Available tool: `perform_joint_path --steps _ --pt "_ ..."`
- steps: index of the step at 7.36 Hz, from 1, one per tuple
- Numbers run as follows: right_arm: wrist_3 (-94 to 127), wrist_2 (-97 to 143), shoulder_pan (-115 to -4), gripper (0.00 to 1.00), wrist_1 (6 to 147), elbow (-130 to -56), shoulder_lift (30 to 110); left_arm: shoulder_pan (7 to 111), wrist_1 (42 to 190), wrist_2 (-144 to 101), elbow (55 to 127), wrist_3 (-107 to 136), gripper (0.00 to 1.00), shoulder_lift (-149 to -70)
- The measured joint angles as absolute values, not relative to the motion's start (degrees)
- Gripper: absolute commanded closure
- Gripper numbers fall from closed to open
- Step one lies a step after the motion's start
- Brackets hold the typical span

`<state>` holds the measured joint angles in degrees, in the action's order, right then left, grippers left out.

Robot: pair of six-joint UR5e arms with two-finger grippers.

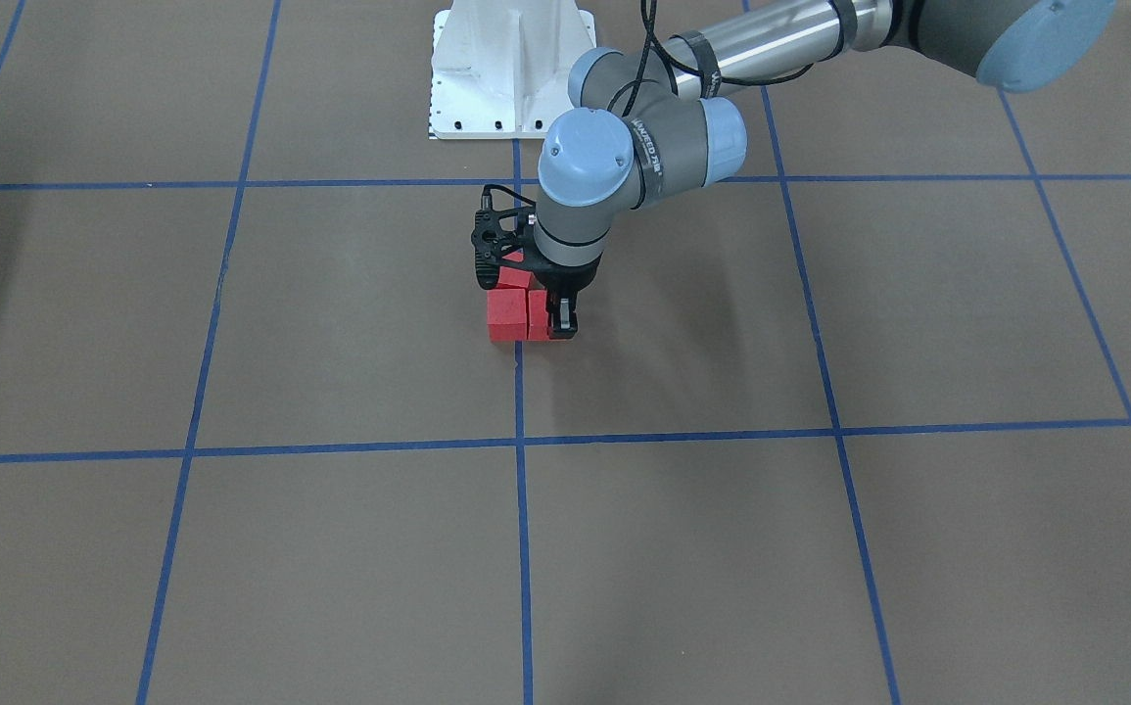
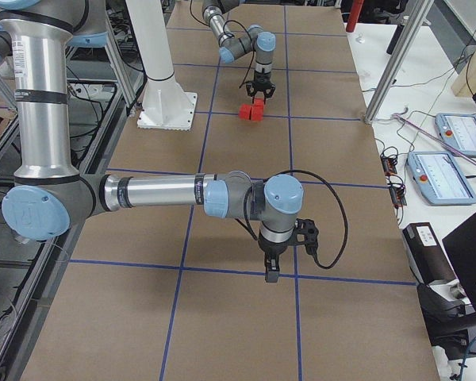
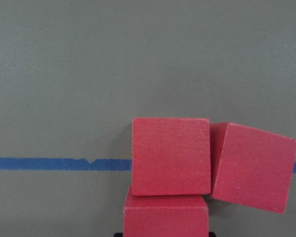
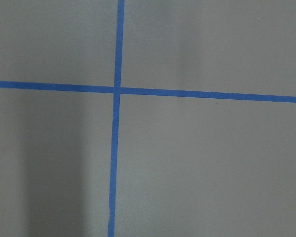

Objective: Form red blocks into L shape at center
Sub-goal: 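Hold the cube against the far center cube with the left gripper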

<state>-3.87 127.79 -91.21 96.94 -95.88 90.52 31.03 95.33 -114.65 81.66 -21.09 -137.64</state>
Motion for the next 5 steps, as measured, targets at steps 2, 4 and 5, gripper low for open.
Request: perform_joint_path --steps 2,4,5 --pt "-3.87 127.79 -91.21 0.0 96.94 -95.81 90.46 30.99 95.13 -114.63 81.65 -21.09 0.61 -137.64" --pt "-3.87 127.79 -91.21 0.0 96.94 -95.78 90.39 30.95 95.03 -114.67 81.65 -21.07 0.57 -137.64" --pt "-3.87 127.79 -91.18 0.0 96.94 -95.75 90.37 30.91 95.0 -114.64 81.65 -21.04 0.56 -137.64"
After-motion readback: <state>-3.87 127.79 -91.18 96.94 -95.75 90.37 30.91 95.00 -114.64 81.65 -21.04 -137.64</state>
